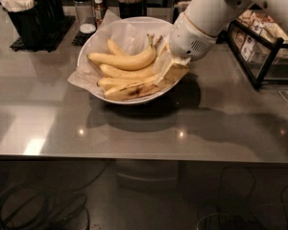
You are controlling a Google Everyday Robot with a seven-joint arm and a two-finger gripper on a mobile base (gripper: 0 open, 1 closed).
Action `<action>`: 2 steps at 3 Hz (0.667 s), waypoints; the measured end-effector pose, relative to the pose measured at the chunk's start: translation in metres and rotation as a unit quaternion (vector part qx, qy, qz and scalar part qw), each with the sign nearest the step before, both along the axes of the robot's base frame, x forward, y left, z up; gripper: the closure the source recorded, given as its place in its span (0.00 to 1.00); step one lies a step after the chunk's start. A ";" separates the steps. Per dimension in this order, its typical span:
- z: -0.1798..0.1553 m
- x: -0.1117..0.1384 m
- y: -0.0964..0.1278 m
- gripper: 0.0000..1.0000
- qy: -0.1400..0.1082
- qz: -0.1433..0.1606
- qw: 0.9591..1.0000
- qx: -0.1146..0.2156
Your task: Pick banana from white bowl
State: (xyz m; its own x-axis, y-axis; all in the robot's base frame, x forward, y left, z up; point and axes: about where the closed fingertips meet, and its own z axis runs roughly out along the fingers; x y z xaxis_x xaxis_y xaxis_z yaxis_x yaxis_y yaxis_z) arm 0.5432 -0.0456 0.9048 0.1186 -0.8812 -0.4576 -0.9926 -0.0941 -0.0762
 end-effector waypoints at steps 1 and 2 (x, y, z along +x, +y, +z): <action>0.033 -0.016 0.003 1.00 -0.046 -0.002 0.999 0.012; 0.058 -0.034 0.002 1.00 -0.076 -0.007 0.997 0.025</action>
Offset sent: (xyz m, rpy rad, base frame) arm -0.0540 -0.0036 0.0886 0.0798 -0.2217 -0.0298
